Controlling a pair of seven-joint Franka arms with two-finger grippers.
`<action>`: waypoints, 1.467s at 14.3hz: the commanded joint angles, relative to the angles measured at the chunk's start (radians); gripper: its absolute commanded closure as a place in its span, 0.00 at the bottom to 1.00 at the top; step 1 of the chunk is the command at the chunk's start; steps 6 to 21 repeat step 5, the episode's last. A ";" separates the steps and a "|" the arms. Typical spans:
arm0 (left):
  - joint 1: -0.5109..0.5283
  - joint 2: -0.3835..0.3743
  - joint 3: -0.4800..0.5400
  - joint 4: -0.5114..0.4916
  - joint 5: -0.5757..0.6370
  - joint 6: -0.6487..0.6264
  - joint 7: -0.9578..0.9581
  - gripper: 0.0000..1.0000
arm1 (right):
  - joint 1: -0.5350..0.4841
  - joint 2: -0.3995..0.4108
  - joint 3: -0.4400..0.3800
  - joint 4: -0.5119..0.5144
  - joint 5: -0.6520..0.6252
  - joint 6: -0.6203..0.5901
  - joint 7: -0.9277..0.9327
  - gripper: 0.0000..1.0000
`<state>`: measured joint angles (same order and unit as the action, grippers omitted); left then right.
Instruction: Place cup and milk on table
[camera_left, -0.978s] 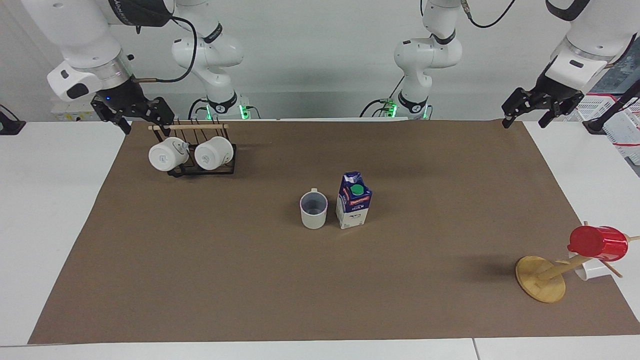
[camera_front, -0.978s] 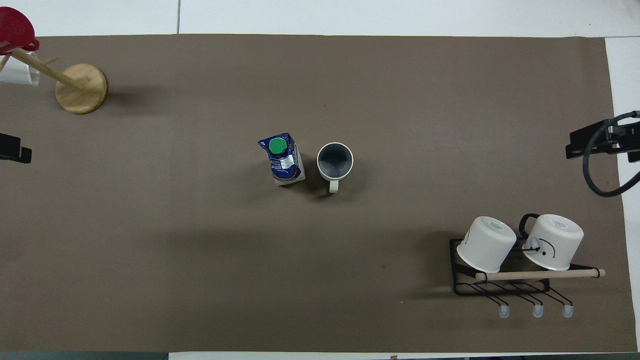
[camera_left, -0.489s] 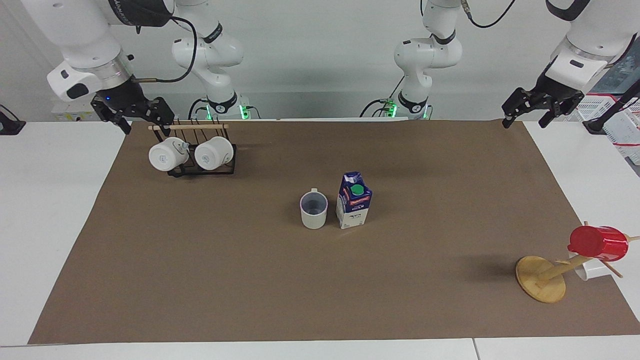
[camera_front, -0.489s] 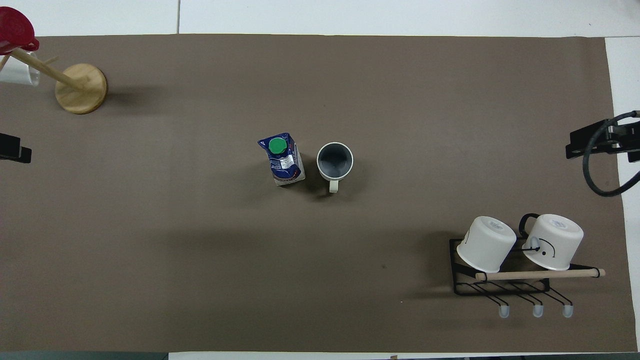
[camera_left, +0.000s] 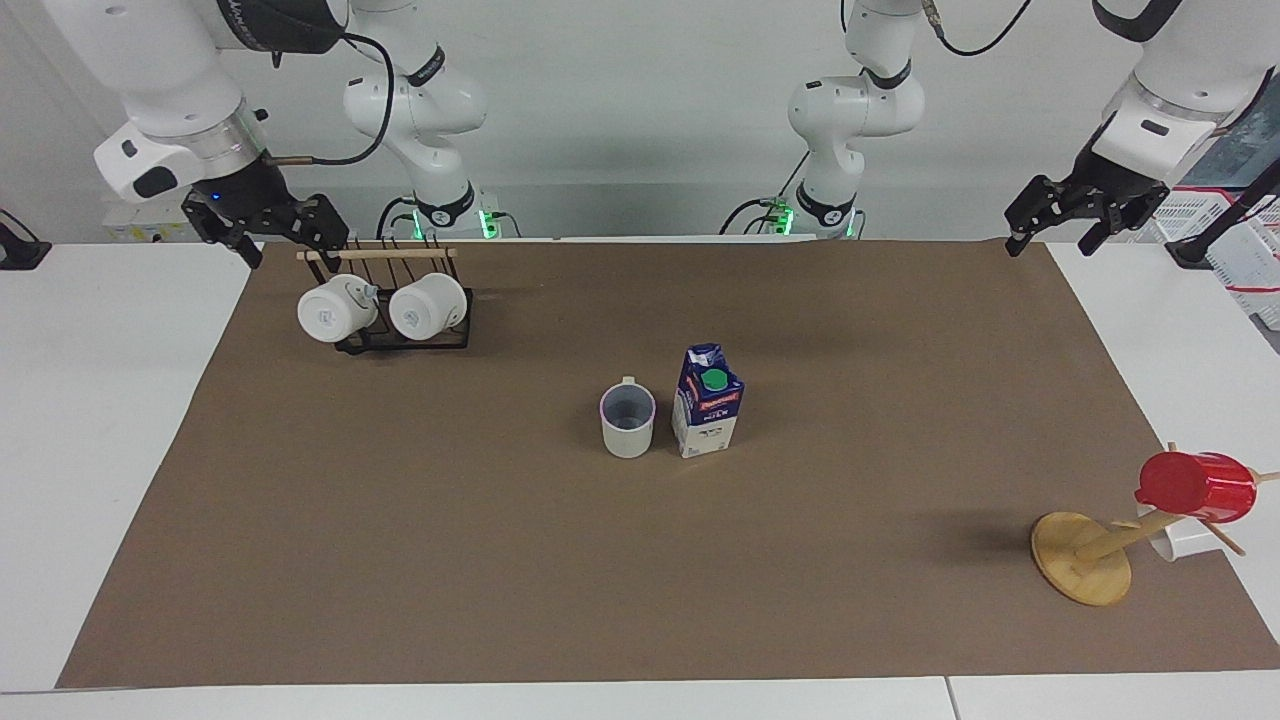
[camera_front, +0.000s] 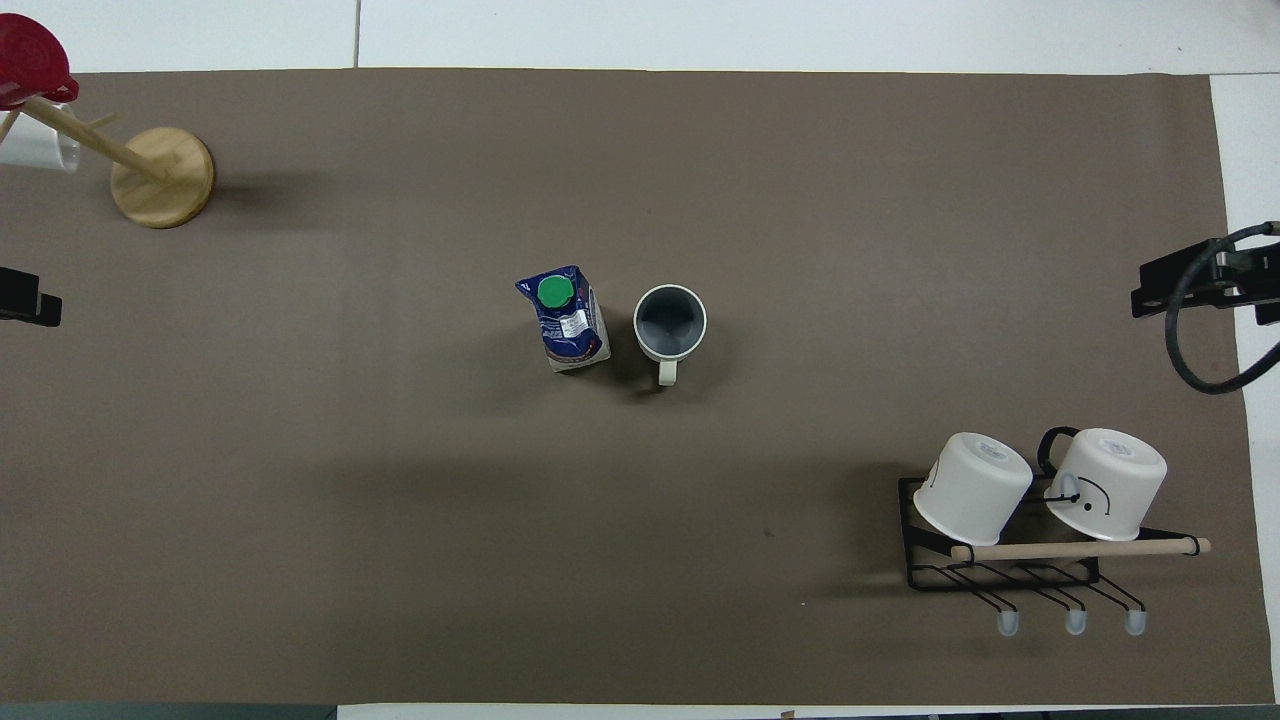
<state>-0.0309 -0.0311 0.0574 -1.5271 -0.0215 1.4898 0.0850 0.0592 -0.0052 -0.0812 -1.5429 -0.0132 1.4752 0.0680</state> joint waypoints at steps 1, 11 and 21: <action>0.006 -0.006 -0.004 0.001 -0.014 -0.014 0.010 0.00 | -0.012 -0.022 0.004 -0.028 0.016 0.017 0.010 0.00; 0.006 -0.006 -0.004 -0.001 -0.014 -0.014 0.010 0.00 | -0.009 -0.024 0.006 -0.032 0.016 0.016 0.007 0.00; 0.006 -0.006 -0.004 -0.001 -0.014 -0.014 0.010 0.00 | -0.009 -0.024 0.006 -0.032 0.016 0.016 0.007 0.00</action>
